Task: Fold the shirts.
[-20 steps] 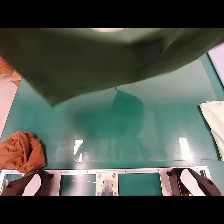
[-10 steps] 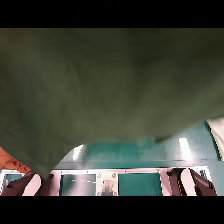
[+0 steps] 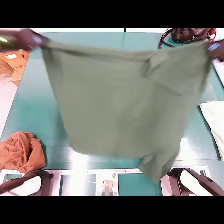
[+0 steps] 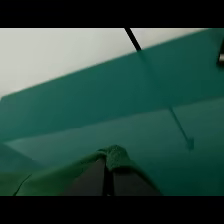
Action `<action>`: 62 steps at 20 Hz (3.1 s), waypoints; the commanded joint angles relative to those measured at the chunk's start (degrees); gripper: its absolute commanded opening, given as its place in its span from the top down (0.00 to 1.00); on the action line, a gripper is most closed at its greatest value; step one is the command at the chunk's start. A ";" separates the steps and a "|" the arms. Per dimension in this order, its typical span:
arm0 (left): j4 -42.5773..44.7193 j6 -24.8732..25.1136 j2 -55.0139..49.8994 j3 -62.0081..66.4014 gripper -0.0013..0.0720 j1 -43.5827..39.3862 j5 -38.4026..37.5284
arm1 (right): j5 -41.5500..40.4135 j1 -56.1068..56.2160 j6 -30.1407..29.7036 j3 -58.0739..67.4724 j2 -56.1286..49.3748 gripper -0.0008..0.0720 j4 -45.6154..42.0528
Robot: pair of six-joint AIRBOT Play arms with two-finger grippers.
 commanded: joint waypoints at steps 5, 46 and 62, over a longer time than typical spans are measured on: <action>-1.16 -2.47 -22.69 0.44 0.95 -3.23 13.07 | -5.03 2.64 -2.60 9.66 -32.61 0.95 1.51; 21.92 -14.01 -27.67 -1.51 0.40 -9.14 6.56 | 25.07 0.02 4.42 30.36 -50.45 0.58 -19.04; 40.54 -30.34 -8.68 -5.20 0.95 -13.73 -23.23 | 34.77 -8.70 30.62 -3.74 -12.39 0.95 -44.57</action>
